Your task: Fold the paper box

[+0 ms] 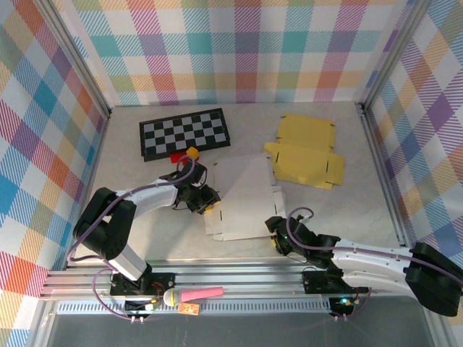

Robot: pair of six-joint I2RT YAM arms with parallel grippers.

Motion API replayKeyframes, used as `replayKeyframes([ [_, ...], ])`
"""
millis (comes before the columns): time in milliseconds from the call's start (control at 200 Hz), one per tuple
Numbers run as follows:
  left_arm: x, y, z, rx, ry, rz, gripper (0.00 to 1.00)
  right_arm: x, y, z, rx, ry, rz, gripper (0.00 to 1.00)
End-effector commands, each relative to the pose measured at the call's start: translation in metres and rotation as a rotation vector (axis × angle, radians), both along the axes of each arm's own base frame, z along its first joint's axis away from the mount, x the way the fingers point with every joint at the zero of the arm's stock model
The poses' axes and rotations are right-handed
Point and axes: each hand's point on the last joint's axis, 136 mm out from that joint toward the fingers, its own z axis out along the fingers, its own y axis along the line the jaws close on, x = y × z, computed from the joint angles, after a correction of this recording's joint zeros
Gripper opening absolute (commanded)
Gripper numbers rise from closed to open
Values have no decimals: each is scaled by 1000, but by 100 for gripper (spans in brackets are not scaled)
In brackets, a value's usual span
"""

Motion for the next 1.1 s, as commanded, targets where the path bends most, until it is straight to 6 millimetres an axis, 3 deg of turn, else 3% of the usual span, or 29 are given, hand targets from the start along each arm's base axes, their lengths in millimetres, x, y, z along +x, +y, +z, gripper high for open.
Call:
replayKeyframes([
  [0,-14,-2,-11,4,64,-19,35,19,-9,18,1,-132,-68,57],
  [270,-18,-3,-14,3,76,-29,35,26,-9,18,8,-172,-79,53],
  [410,-20,-3,-15,7,80,-37,35,34,-4,28,21,-202,-74,52],
  [875,-22,-2,-14,15,81,-57,34,56,32,51,47,-248,-14,42],
  [1000,-22,-2,-14,15,79,-58,34,57,33,50,39,-236,-13,35],
  [1095,-22,-2,-13,17,77,-59,34,57,32,51,30,-227,-11,24],
])
